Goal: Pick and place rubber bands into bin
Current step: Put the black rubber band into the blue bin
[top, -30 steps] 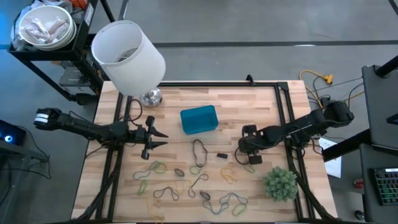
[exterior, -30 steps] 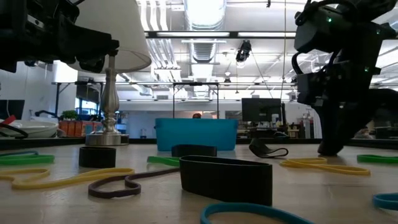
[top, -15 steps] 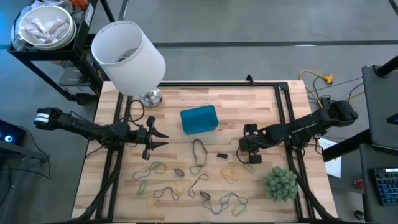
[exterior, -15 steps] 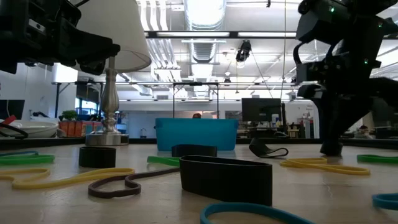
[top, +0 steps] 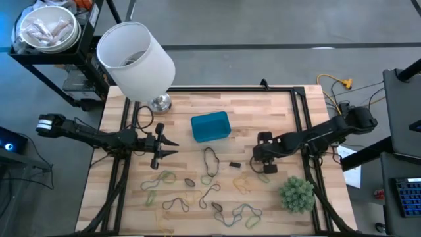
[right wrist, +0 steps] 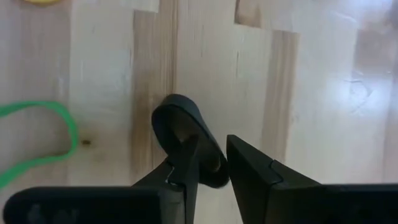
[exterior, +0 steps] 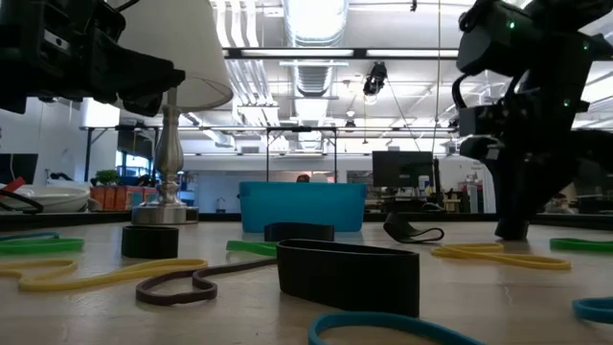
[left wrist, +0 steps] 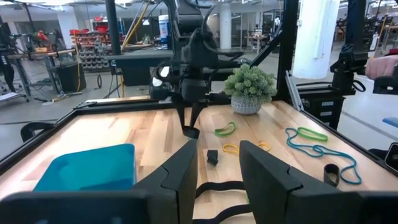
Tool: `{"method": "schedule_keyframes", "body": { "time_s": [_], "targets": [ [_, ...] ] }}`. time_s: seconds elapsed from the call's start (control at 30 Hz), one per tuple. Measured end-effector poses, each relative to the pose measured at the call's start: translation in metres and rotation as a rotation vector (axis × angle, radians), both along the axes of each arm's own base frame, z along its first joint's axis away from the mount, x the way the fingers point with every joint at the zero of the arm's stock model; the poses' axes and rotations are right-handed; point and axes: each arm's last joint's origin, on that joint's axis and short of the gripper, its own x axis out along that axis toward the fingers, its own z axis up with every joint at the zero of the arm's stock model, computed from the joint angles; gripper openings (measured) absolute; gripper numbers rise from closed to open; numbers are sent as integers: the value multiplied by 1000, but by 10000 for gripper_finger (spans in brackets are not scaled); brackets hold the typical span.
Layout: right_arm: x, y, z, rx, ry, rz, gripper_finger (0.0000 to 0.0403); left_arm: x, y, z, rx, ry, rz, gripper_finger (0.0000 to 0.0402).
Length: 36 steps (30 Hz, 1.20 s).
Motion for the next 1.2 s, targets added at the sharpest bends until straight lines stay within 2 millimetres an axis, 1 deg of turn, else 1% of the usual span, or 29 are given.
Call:
{"method": "schedule_keyframes", "body": {
  "time_s": [0.23, 0.63, 0.8, 1.03, 1.2],
  "targets": [
    [3, 0, -7, -10, 25, 17, 72, 0, 0, 0, 0, -2, 0, 105],
    [4, 1, -7, -12, 15, 22, 16, 0, 0, 0, 0, 1, 0, 105],
    [4, 1, -7, -11, 10, 20, 9, 0, 0, -1, 1, 8, 0, 105],
    [12, 1, 2, -29, -57, 16, 9, 0, 0, -1, 1, 6, 0, 105],
    [22, 1, 18, -89, -127, 25, 9, 0, 0, -1, 0, 3, -1, 105]
  ]
}}
